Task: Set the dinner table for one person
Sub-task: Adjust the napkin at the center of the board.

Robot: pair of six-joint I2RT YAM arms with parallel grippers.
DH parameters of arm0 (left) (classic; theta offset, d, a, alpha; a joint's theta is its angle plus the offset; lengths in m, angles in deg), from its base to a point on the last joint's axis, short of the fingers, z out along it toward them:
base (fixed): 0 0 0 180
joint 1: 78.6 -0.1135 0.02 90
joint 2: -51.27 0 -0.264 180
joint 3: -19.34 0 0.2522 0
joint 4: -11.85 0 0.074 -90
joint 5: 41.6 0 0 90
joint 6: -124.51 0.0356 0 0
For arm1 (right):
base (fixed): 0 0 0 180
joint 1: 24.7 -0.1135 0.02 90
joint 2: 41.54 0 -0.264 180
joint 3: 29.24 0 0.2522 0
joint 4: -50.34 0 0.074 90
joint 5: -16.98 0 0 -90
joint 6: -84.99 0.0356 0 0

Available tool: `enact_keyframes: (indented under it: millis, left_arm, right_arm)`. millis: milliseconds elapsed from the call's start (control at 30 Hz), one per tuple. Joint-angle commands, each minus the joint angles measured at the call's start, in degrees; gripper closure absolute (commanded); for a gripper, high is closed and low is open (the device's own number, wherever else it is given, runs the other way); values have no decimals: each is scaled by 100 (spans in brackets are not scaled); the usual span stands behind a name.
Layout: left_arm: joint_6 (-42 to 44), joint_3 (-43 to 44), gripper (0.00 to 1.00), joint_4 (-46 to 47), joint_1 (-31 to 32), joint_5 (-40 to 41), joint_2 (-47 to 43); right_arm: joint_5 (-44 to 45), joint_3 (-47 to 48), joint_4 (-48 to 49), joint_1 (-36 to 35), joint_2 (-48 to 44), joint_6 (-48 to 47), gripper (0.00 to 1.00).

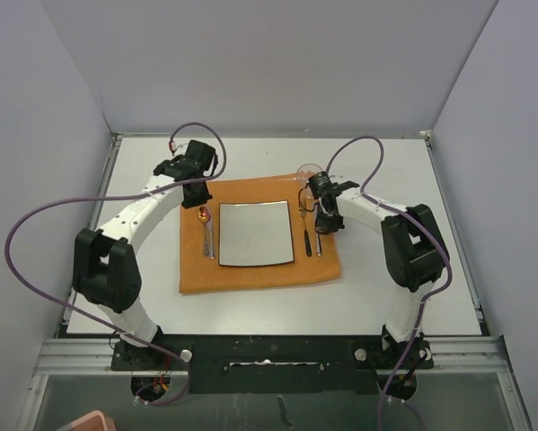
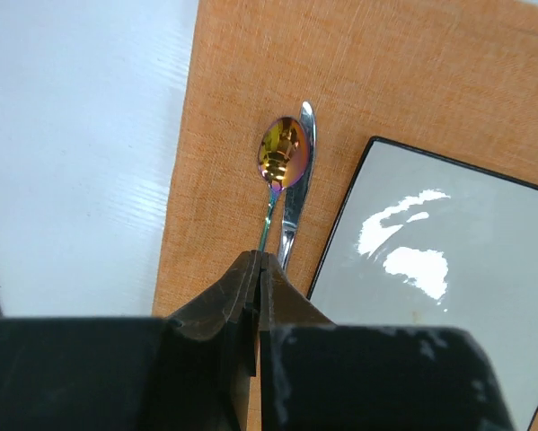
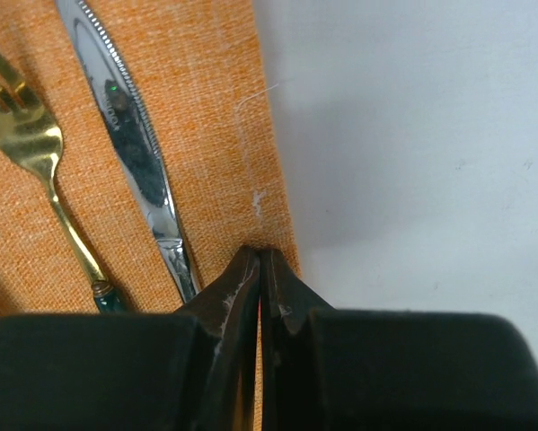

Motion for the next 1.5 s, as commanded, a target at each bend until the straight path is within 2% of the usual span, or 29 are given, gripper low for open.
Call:
enact_keyframes:
  millis: [0, 367, 467, 633, 767, 867, 1033, 1300, 1467]
  left_arm:
    - [279, 222, 100, 158, -51, 204, -686]
    - [349, -129, 100, 276, -151, 263, -1129]
    - [318, -451, 100, 403, -391, 206, -1139]
    - [-210, -736, 99, 479, -1253, -584, -708]
    - [-288, -534, 84, 629, -1570, -817, -134]
    - [-192, -82, 77, 616, -1674, -1063, 570]
    - [-148, 35, 71, 1287, -2043, -2075, 1128]
    - [-332, 244, 71, 1495, -2345, -2373, 1560]
    - [-512, 121, 71, 1842, -2415, -2875, 1579]
  right_arm:
    - [536, -199, 108, 457, 108, 161, 100]
    - [749, -132, 43, 1011, -47, 144, 100]
    - [652, -9, 65, 943, -270, 61, 100]
    - [620, 265, -10, 614, -780, -120, 100]
    - [590, 378, -7, 312, -1299, -208, 100]
    - [355, 419, 82, 152, -1632, -385, 100]
    - [-299, 369, 236, 71, -2021, -590, 84]
    - [-988, 383, 248, -109, -2438, -809, 77]
    - [-1045, 398, 165, -218, -2469, -1066, 71]
